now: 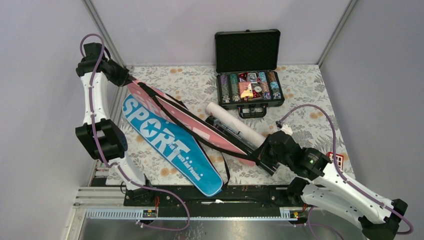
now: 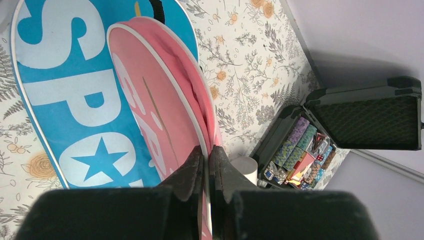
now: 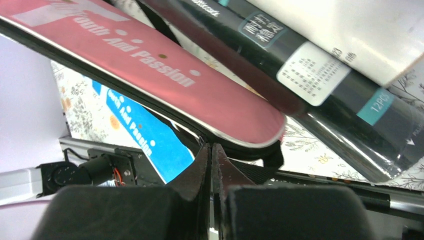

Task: Pack up the badminton gear
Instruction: Zip the racket bag at the center of the board.

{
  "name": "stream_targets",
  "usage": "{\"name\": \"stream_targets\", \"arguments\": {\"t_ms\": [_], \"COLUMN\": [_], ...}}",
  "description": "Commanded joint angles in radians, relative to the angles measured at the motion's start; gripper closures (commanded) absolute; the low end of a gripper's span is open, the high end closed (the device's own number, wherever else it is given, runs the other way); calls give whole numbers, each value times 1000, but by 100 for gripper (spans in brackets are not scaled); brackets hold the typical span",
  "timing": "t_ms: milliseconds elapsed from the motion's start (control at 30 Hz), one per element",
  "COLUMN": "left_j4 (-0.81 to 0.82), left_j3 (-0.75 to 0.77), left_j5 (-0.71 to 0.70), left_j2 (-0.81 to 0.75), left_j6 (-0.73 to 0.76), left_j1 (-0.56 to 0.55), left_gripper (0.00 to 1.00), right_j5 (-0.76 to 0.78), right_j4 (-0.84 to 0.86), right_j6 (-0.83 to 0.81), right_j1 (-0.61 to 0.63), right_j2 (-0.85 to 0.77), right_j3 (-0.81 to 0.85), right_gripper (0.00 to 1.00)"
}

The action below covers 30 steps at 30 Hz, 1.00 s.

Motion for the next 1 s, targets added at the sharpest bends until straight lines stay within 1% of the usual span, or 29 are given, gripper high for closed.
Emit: {"name": "stream_targets", "arguments": {"t_ms": [0,167,267,400,500,600,700,767,833,900,967], "left_j4": [160,158,149,137,137,137,171,203,229,307,407], "left_j3": [146,189,198,216,233,254,240,213,190,126,46], "left_j5": [-194,-190,-211,-232,-234,-221,-132,-78,-42,16,62], "left_j2": [20,61,80,111,128,147,149,143,137,120,102], "left_j6": [59,65,78,102,101,87,64,67,95,103,83], "left_j1": [56,74,79,89,90,91,86,68,46,25,12], "left_gripper": [100,100,100,100,100,100,100,100,100,100,98], "right_j5": [141,167,176,231,235,185,127,118,130,136,121], "right_j4": [-284,-314,-322,-427,-442,-398,-225,-164,-132,-107,-69], "right_j6": [52,104,149,202,209,201,122,47,-30,-89,-146], "right_j1": [-6,-6,-6,-6,-6,-6,-5,-6,-6,-6,-6], "right_j2": [-56,-77,-109,-186,-243,-246,-257,-245,-225,-204,-183], "right_j3": [-58,-103,-138,-150,-172,-212,-240,-196,-135,-80,-37], "right_gripper": [100,100,100,100,100,100,100,100,89,75,65]}}
